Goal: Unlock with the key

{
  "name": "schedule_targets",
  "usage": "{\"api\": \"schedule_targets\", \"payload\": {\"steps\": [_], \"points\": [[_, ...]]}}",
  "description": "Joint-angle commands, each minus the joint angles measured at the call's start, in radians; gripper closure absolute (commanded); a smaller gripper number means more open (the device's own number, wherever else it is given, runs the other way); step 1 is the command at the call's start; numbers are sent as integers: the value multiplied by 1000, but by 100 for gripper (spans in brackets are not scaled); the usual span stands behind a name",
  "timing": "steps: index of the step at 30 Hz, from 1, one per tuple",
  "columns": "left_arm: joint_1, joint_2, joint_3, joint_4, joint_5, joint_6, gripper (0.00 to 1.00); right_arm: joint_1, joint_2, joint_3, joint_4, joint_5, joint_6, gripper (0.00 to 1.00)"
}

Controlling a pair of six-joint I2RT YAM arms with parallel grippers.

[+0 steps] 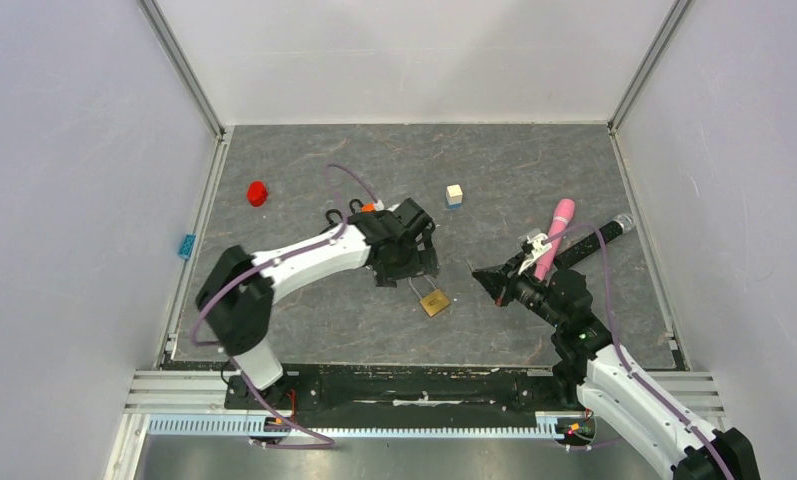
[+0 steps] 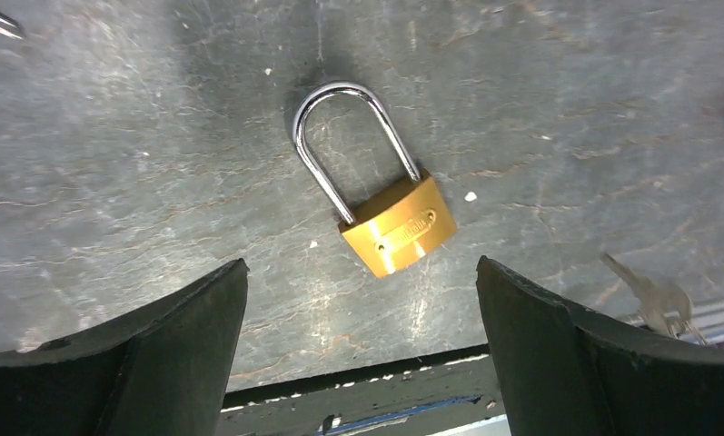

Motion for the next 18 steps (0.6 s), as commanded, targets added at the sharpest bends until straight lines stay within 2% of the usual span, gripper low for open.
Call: {"api": "schedule_targets", "payload": {"steps": [1, 10, 18], "points": [[-5, 143, 103, -105, 88, -97, 0, -2, -43, -26, 1, 35, -19, 100], [-17, 286, 141, -105, 110, -214, 0, -2, -59, -61, 16, -5, -16, 100], [-42, 305, 176, -82, 95, -285, 0, -1, -69, -88, 41, -30, -1, 100]]}}
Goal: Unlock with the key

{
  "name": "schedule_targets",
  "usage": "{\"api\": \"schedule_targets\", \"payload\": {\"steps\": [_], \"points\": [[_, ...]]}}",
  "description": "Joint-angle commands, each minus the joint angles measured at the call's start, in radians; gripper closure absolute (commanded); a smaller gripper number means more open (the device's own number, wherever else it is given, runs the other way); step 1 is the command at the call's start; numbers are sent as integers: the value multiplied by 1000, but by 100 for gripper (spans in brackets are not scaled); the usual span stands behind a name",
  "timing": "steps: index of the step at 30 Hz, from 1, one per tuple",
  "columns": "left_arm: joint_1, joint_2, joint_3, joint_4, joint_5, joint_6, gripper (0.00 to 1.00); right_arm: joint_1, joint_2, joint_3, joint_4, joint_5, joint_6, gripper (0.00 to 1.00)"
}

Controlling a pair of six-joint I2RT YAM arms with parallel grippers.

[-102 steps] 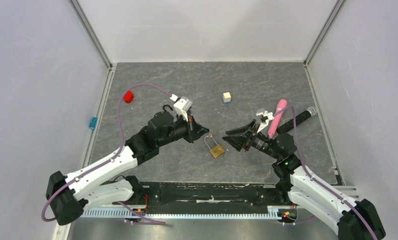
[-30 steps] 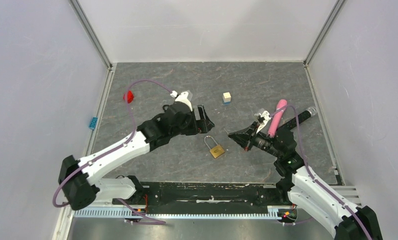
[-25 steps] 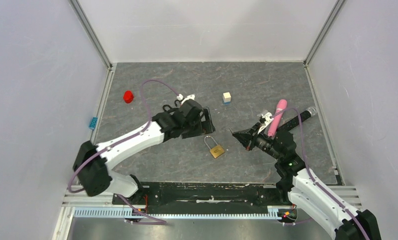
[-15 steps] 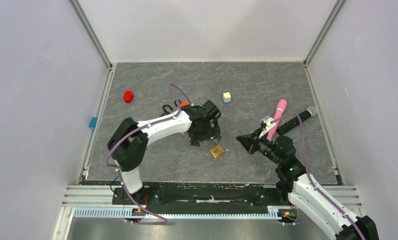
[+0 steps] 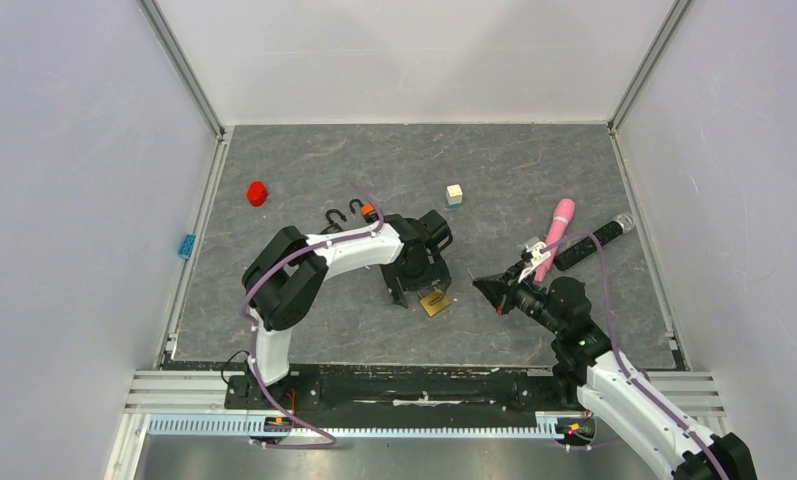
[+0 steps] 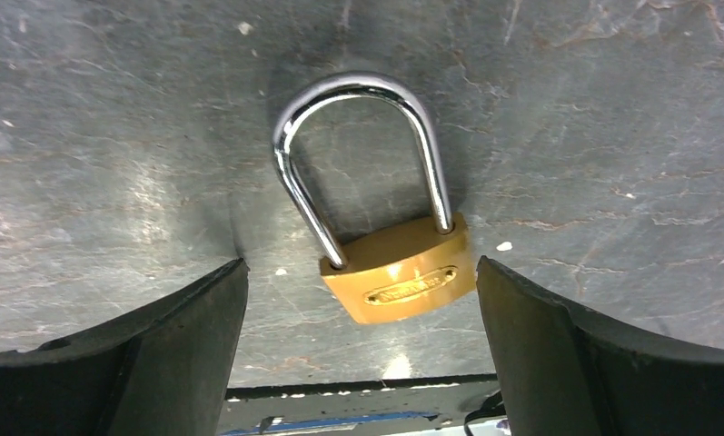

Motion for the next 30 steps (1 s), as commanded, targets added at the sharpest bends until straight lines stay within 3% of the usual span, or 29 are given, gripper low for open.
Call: {"api": "schedule_targets", "payload": {"steps": [1, 13, 19, 30], "points": [[-25, -2, 55, 9, -20, -87, 0, -2, -17, -15, 53, -23, 2, 100], [-37, 63, 57, 4, 17, -194, 0, -2, -60, -32, 52, -25, 14, 100], [-37, 109, 86, -39, -3, -204, 13, -2, -70, -35, 49, -26, 20, 100], [-35, 177, 127, -129, -64, -199, 21, -2, -79, -40, 44, -34, 18, 100]]}}
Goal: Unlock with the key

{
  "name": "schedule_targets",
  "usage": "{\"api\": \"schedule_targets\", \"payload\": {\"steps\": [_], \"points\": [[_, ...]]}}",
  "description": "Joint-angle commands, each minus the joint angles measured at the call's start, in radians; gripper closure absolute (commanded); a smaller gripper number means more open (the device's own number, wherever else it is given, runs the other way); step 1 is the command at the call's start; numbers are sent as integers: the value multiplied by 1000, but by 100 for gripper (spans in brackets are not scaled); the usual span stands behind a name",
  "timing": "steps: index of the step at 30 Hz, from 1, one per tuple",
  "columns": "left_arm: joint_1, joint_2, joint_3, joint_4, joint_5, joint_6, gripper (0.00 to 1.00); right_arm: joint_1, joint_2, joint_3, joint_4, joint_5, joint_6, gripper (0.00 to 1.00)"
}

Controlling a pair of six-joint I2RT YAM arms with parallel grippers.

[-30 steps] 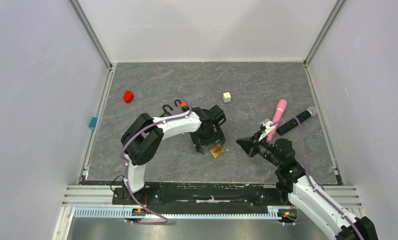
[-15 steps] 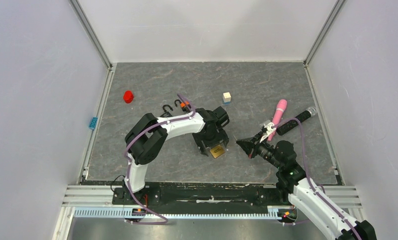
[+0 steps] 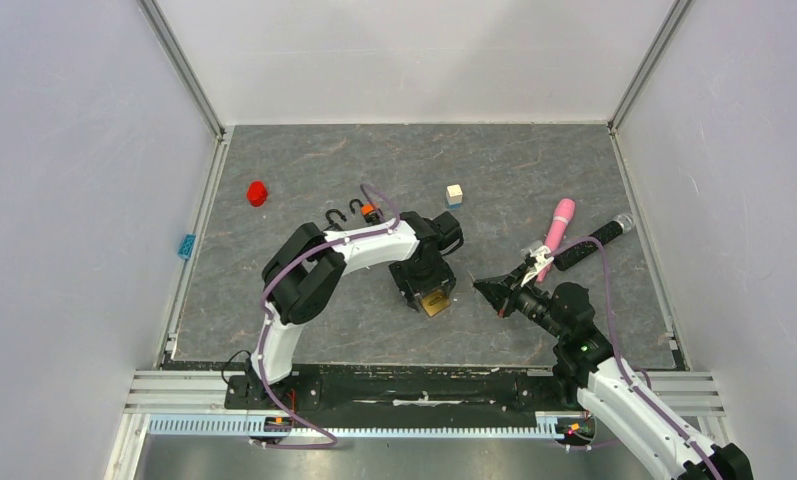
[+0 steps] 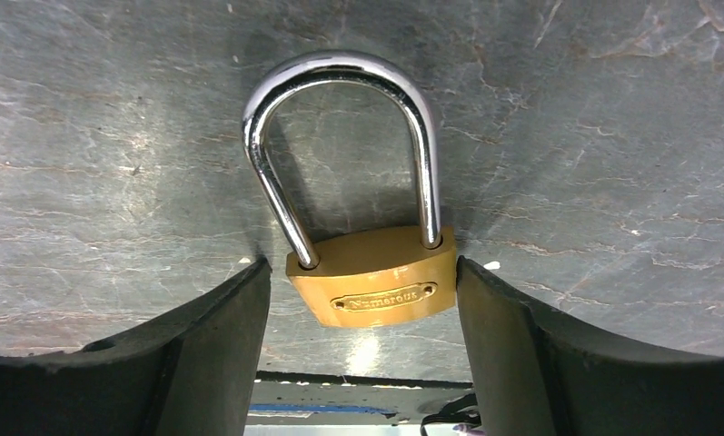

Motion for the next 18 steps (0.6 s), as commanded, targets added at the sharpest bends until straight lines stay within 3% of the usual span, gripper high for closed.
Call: {"api": "schedule_targets", "payload": {"steps": [1, 11, 14, 18], "points": [[-5, 64, -8, -13, -88, -51, 22, -1, -7, -3, 35, -19, 6, 100], [61, 7, -62, 27, -123, -34, 45, -2, -1, -3, 34, -53, 3, 100], [112, -109, -153, 117, -107, -36, 61, -2, 30, -10, 66, -95, 18, 100], [140, -218, -208, 193, -90, -45, 68, -2, 69, -38, 186, -144, 90, 100]]}}
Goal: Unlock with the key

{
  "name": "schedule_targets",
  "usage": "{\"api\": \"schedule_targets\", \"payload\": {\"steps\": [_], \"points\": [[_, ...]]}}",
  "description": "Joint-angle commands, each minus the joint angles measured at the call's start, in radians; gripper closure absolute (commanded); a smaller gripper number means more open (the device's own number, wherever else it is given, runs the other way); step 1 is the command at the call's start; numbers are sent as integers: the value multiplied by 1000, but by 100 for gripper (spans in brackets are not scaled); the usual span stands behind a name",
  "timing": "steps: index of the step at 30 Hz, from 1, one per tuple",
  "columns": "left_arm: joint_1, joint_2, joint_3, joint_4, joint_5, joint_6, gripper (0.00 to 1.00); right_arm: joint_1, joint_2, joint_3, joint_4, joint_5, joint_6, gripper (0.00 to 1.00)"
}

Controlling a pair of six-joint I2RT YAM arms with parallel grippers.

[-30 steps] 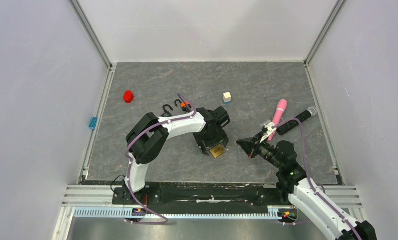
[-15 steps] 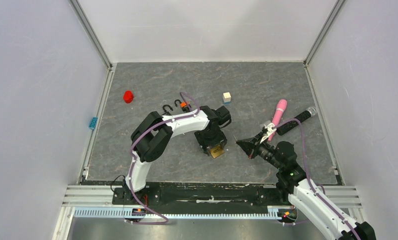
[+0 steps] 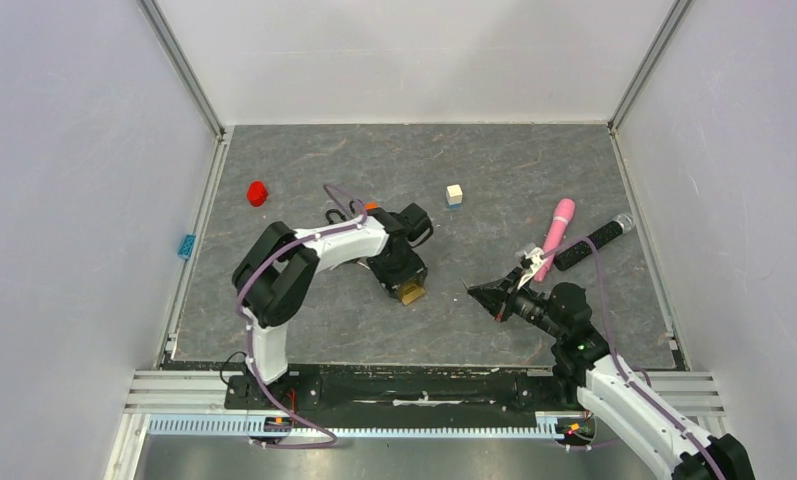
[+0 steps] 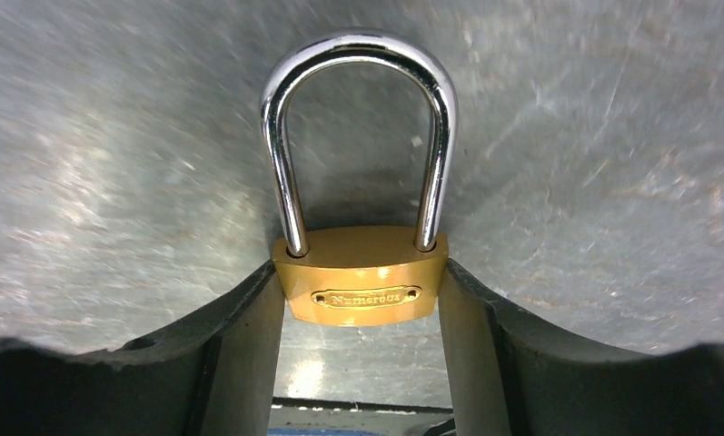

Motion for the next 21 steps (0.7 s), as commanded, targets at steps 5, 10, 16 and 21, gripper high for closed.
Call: {"api": "schedule_targets", "payload": {"steps": [5, 10, 16, 21], "points": [[61, -235, -90, 163, -56, -41, 74, 1, 114, -38, 293, -126, 155, 100], [70, -323, -84, 157, -64, -27, 80, 13, 200, -44, 457, -169, 232, 100], [70, -377, -59, 157, -25, -16, 86, 51, 341, -43, 696, -198, 363, 100], [67, -417, -52, 175, 7, -12, 87, 99, 441, -16, 790, -194, 394, 100]]}}
